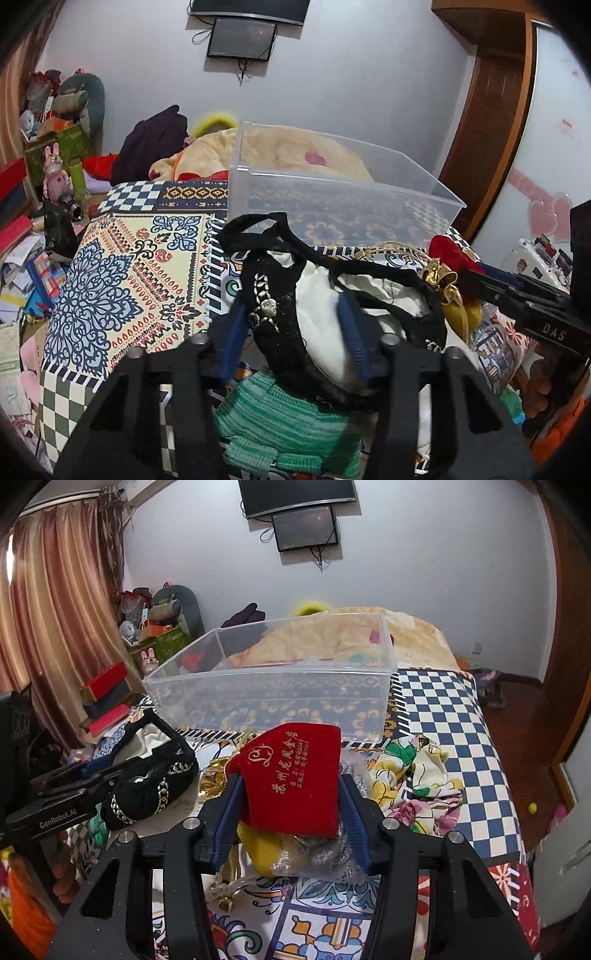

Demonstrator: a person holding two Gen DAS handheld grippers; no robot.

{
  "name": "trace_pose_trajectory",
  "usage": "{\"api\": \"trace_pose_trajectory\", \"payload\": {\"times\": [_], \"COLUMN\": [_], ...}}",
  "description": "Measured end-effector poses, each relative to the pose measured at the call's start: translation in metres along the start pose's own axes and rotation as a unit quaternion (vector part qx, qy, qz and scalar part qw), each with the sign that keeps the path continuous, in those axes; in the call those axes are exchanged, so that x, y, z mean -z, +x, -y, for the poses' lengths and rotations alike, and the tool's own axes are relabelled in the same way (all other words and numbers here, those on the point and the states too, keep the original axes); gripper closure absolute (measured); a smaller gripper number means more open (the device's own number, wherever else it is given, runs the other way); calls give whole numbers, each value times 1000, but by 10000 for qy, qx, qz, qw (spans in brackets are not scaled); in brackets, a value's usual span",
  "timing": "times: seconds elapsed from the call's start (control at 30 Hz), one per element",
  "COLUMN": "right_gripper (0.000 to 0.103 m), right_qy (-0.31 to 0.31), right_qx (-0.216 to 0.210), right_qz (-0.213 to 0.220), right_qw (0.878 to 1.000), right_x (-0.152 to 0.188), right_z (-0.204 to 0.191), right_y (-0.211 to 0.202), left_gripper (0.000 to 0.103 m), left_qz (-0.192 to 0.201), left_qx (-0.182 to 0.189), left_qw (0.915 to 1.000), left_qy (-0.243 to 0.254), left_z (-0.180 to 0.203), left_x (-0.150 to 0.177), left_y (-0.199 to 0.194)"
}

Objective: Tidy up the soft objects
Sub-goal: 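Grasp the black-white bag with the left tool while the right grasps the red pouch, then carry both items over the clear box and open both tools to drop them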

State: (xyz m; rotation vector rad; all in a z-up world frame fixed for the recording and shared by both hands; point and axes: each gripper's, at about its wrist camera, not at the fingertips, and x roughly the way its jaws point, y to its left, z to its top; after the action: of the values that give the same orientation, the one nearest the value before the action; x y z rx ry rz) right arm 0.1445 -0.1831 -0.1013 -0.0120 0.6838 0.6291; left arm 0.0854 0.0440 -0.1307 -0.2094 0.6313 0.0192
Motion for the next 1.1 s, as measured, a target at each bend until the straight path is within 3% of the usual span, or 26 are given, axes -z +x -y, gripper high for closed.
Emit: {"api": "trace_pose_trajectory", "payload": {"times": [0.07, 0.17, 0.3, 0.63, 1.1], "right_gripper": [64, 78, 90, 92, 92], "right_qy": [52, 91, 51, -130, -365], "right_qx": [-57, -133, -144, -127, 40], "right_qz": [36, 129, 276, 748, 1305], "right_qw": [10000, 9998, 9995, 9970, 9908], "right_x": [-1, -2, -3, -20, -59], "right_z": [0, 1, -1, -11, -9], "right_y": [-2, -7, -15, -39, -52], "left_gripper": [65, 80, 84, 86, 86], "left_qz": [59, 154, 288, 692, 1236], "left_qx": [-18, 34, 116, 160, 27], "left_qw": [10000, 9999, 9995, 9973, 9910], "left_qy": [30, 12, -52, 168, 508], "left_z": [1, -1, -2, 12, 29], "left_x": [-1, -2, -4, -25, -86], "left_y": [-2, -7, -16, -42, -56]}}
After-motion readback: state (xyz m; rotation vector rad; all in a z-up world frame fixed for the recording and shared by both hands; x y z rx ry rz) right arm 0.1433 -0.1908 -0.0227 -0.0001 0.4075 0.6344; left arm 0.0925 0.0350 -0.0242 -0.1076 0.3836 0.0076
